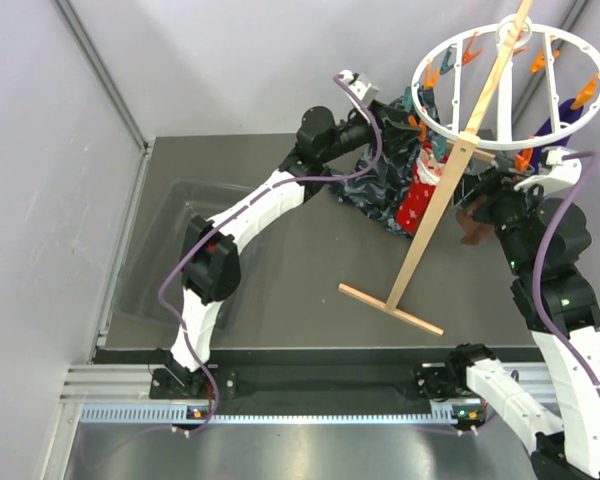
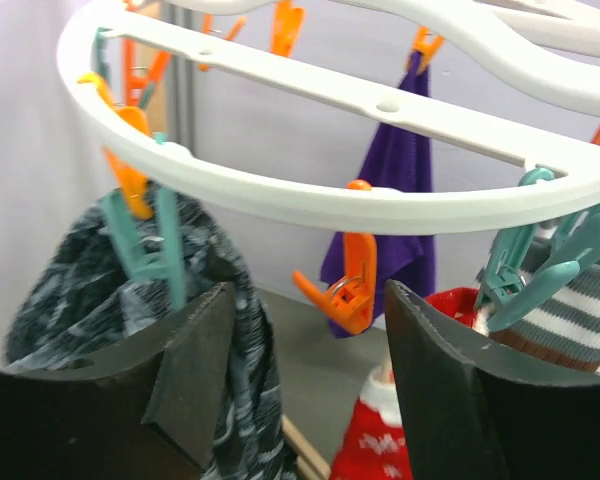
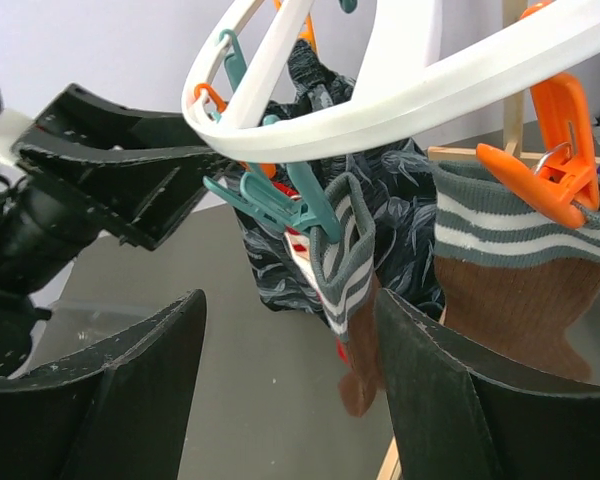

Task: Clip the socks to the hanger
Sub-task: Open the clamp at the hanger.

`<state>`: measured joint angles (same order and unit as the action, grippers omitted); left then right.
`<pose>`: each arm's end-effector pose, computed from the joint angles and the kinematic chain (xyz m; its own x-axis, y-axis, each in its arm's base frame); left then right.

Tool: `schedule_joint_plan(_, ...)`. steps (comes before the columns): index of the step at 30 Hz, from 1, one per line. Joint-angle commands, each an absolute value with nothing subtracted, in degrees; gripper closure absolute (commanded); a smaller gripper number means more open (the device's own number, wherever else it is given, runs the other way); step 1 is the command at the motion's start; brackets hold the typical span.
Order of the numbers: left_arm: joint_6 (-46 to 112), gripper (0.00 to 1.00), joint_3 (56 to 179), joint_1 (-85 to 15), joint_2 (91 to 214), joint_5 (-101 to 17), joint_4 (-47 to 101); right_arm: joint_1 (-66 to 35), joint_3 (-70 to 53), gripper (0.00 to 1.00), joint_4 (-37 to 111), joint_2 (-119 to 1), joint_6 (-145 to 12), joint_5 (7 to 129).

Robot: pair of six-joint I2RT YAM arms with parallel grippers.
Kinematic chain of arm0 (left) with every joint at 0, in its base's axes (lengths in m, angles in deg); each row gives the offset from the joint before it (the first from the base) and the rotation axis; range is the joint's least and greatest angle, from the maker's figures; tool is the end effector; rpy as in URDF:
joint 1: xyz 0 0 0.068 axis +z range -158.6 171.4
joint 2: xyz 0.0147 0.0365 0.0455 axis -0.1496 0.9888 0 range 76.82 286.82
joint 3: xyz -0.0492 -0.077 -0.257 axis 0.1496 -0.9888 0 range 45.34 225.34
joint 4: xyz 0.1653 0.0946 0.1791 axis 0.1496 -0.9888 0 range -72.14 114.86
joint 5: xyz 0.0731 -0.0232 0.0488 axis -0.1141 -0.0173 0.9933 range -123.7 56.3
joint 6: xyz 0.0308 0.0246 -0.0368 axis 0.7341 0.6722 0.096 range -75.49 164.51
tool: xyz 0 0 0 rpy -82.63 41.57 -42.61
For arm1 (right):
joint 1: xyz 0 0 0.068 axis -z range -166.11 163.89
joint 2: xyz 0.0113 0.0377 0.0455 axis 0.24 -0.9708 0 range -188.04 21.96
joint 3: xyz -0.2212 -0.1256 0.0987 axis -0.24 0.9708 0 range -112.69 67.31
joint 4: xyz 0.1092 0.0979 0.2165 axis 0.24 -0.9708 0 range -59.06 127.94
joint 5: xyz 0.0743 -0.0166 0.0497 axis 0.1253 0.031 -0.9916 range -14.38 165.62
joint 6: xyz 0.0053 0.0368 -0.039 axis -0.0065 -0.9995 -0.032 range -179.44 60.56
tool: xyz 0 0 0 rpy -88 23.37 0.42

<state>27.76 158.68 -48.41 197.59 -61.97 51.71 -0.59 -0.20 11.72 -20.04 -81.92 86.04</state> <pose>0.3772 -0.3363 0.4032 -0.0166 -0.3164 -0.9485 0.9421 0.3128 -0.1209 0.1256 0.0257 0.4485 -0.0382 0.3787 -0.9247 -0.0609 0.9228 0.3805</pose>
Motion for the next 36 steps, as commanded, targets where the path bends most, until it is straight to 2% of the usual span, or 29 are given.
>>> schedule_joint_plan(1,25.1,0.36,163.8,-48.8,200.0,-66.9,56.0,-0.6,-3.0,0.33,12.1,-18.7,-81.0,84.8)
schedule_joint_plan(7,23.1,0.48,166.8,-49.2,202.6,-67.8,56.6,-0.6,-3.3,0.33,11.7,-17.8,-80.8,84.5)
schedule_joint_plan(10,23.1,0.59,166.7,-49.7,202.6,-67.7,56.4,-0.7,-3.2,0.33,11.7,-17.7,-80.9,83.7)
schedule_joint_plan(14,23.3,0.79,165.8,-50.1,200.6,-67.6,55.4,-0.6,-3.5,0.33,11.2,-17.6,-81.2,82.5)
schedule_joint_plan(15,23.8,0.87,164.5,-50.3,199.9,-67.5,55.4,-0.6,-3.5,0.33,11.2,-17.4,-81.1,82.3)
schedule_joint_plan(19,25.0,1.0,161.9,-51.7,196.7,-67.5,54.7,-0.7,-3.6,0.32,11.2,-17.2,-81.1,81.8)
schedule_joint_plan(24,29.7,1.0,156.4,-54.4,191.6,-64.0,51.9,-0.6,-4.6,0.32,10.1,-17.2,-81.1,81.6)
schedule_joint_plan(30,41.8,1.0,153.4,-62.0,185.6,-52.2,40.6,-0.6,-8.7,0.31,5.9,-19.7,-83.6,81.5)
schedule_joint_plan(36,45.5,1.0,153.2,-67.3,184.6,-42.9,36.7,-0.6,-14.1,0.29,1.3,-23.1,-87.3,79.9)
